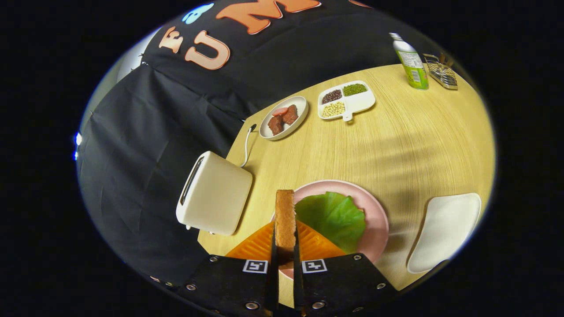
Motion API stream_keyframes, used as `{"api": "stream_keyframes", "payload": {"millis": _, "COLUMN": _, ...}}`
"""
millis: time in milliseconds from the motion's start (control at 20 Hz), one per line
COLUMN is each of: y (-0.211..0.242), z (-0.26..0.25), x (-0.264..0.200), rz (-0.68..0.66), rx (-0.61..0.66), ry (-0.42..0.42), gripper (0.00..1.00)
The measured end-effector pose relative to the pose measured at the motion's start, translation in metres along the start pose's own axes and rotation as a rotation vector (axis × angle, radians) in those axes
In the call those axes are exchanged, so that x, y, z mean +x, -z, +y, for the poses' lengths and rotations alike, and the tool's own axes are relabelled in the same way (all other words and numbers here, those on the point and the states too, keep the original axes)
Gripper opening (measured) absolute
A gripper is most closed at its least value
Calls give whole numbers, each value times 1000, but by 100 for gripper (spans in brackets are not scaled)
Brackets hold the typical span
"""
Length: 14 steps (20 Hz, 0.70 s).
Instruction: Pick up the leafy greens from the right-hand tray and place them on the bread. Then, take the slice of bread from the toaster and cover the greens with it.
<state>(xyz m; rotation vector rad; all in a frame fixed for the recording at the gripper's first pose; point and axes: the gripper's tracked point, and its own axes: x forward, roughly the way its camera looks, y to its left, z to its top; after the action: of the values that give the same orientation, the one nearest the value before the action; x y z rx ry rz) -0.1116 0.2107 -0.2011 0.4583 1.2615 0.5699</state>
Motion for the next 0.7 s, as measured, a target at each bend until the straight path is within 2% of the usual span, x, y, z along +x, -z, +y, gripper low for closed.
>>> {"api": "stream_keyframes", "payload": {"millis": 500, "y": 15, "z": -41, "x": 9, "rz": -3, "rx": 11, "ry": 61, "gripper": 16}}
{"api": "stream_keyframes", "payload": {"millis": 550, "y": 14, "z": -46, "x": 10, "rz": -13, "rx": -17, "ry": 84, "gripper": 19}}
{"api": "stream_keyframes", "payload": {"millis": 600, "y": 13, "z": -50, "x": 10, "rz": -22, "rx": -51, "ry": 107, "gripper": 28}}
{"api": "stream_keyframes", "payload": {"millis": 700, "y": 11, "z": -52, "x": 9, "rz": -43, "rx": -111, "ry": 139, "gripper": 40}}
